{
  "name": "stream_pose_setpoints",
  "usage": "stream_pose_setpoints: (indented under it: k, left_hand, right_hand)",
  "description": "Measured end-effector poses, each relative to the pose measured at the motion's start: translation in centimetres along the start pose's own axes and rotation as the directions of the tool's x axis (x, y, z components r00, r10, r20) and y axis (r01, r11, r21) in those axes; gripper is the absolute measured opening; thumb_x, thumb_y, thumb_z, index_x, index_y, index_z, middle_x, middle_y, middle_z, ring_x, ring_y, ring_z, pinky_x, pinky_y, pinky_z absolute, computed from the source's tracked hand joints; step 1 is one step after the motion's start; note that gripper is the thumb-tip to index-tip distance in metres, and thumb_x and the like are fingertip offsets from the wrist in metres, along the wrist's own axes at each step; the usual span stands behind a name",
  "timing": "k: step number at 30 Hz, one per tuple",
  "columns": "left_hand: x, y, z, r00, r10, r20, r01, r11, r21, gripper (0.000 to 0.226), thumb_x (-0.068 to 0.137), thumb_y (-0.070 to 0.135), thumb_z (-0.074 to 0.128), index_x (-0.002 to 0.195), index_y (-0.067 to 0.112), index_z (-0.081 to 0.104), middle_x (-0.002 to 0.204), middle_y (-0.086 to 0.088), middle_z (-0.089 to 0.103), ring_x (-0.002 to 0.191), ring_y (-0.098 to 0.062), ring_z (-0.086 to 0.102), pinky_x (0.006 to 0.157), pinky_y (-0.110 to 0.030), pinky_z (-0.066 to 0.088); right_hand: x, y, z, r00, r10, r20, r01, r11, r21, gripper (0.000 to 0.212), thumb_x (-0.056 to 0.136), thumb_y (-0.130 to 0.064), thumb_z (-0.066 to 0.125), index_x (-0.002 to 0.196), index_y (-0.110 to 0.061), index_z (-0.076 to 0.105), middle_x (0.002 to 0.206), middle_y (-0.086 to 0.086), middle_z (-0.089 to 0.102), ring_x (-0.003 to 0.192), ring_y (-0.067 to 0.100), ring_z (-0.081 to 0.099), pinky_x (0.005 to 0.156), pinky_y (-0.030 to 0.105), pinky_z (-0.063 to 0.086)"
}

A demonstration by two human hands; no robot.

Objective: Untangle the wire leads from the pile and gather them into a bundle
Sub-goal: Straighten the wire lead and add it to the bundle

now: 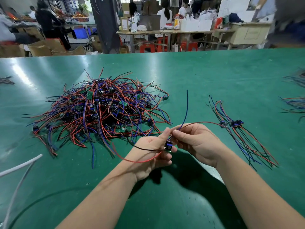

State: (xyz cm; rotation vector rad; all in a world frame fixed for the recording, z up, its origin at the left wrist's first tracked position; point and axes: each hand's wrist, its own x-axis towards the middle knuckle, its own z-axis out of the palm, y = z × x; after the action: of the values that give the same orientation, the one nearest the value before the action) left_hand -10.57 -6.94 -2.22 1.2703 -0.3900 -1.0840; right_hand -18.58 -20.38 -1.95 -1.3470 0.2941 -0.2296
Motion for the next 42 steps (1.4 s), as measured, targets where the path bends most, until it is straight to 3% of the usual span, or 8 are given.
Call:
stream_pose_setpoints:
  k: [8, 12, 19, 26, 33, 37, 39, 42]
  left_hand:
    - [0.4, -0.8, -0.1, 0.997, 0.016, -0.070, -0.026, 0.990, -0.137, 0.020, 0.065, 0.028, 0.073, 0.070, 0.008, 0.075, 0.073, -0.006, 0.072, 0.051, -0.009, 0.065, 0.049, -0.020, 0.054]
    - [0.0, -0.4, -0.4, 0.998, 0.043, 0.042, -0.045, 0.998, 0.045, 0.017, 0.067, 0.028, 0.073, 0.069, 0.011, 0.075, 0.074, -0.004, 0.072, 0.049, -0.006, 0.060, 0.049, -0.019, 0.052]
    - [-0.8, 0.0, -0.6, 0.967, -0.007, 0.255, -0.091, 0.925, 0.368, 0.009, 0.071, 0.025, 0.077, 0.074, 0.016, 0.075, 0.076, -0.003, 0.073, 0.050, -0.007, 0.060, 0.049, -0.016, 0.047]
    - [-0.6, -0.5, -0.6, 0.978, -0.027, 0.205, -0.068, 0.896, 0.440, 0.010, 0.072, 0.021, 0.080, 0.075, 0.017, 0.071, 0.078, -0.005, 0.074, 0.059, -0.012, 0.064, 0.061, -0.024, 0.055]
    - [-0.7, -0.9, -0.2, 0.990, 0.049, 0.135, -0.099, 0.914, 0.394, 0.009, 0.083, 0.013, 0.071, 0.085, 0.015, 0.063, 0.087, -0.010, 0.075, 0.069, -0.012, 0.068, 0.058, -0.020, 0.051]
    - [-0.3, -0.2, 0.2, 0.979, 0.164, 0.118, -0.179, 0.976, 0.125, 0.022, 0.075, 0.032, 0.064, 0.089, 0.017, 0.054, 0.095, -0.006, 0.075, 0.090, -0.013, 0.070, 0.078, -0.024, 0.050]
    - [-0.3, 0.0, 0.1, 0.974, 0.189, 0.124, -0.187, 0.982, -0.030, 0.023, 0.071, 0.037, 0.063, 0.085, 0.022, 0.055, 0.098, -0.001, 0.075, 0.094, -0.013, 0.070, 0.080, -0.027, 0.048]
    - [-0.1, 0.0, 0.1, 0.976, 0.216, 0.033, -0.207, 0.963, -0.172, 0.016, 0.064, 0.040, 0.068, 0.072, 0.026, 0.067, 0.089, 0.003, 0.074, 0.083, -0.009, 0.069, 0.072, -0.027, 0.046]
  right_hand:
    - [0.6, 0.5, -0.3, 0.984, -0.028, -0.177, 0.033, 0.999, 0.025, 0.010, 0.076, -0.001, 0.067, 0.071, -0.009, 0.068, 0.057, 0.001, 0.064, 0.049, 0.006, 0.056, 0.051, 0.013, 0.046]
    - [0.4, 0.0, -0.9, 0.988, 0.008, -0.155, 0.003, 0.997, 0.075, 0.012, 0.064, -0.011, 0.068, 0.073, -0.004, 0.063, 0.056, 0.004, 0.063, 0.048, 0.009, 0.058, 0.049, 0.015, 0.047]
    - [0.0, -2.1, -4.2, 0.923, 0.034, -0.382, 0.046, 0.979, 0.197, 0.012, 0.068, -0.011, 0.069, 0.070, -0.008, 0.057, 0.052, 0.003, 0.062, 0.043, 0.007, 0.058, 0.043, 0.017, 0.049]
    - [-0.3, -2.4, -5.3, 0.886, 0.125, -0.447, -0.008, 0.967, 0.253, 0.013, 0.086, -0.013, 0.064, 0.077, -0.007, 0.057, 0.050, 0.003, 0.062, 0.044, 0.010, 0.062, 0.042, 0.017, 0.050]
    - [-0.3, -3.0, -6.7, 0.867, 0.253, -0.430, 0.050, 0.813, 0.580, 0.027, 0.098, -0.022, 0.048, 0.073, -0.012, 0.045, 0.049, 0.002, 0.059, 0.044, 0.009, 0.062, 0.038, 0.014, 0.047]
    - [0.1, -2.0, -5.4, 0.878, 0.196, -0.436, -0.084, 0.961, 0.262, 0.022, 0.099, -0.021, 0.045, 0.079, -0.012, 0.049, 0.052, 0.008, 0.064, 0.040, 0.012, 0.059, 0.037, 0.017, 0.046]
    - [0.2, -1.2, -4.0, 0.953, 0.108, -0.282, -0.097, 0.994, 0.053, 0.007, 0.090, -0.013, 0.059, 0.084, -0.010, 0.056, 0.061, 0.012, 0.065, 0.044, 0.015, 0.057, 0.044, 0.019, 0.047]
    - [-0.1, 0.0, -2.1, 1.000, -0.023, 0.004, 0.023, 0.988, -0.156, 0.025, 0.065, -0.004, 0.079, 0.082, -0.017, 0.066, 0.069, 0.011, 0.063, 0.055, 0.014, 0.055, 0.054, 0.021, 0.046]
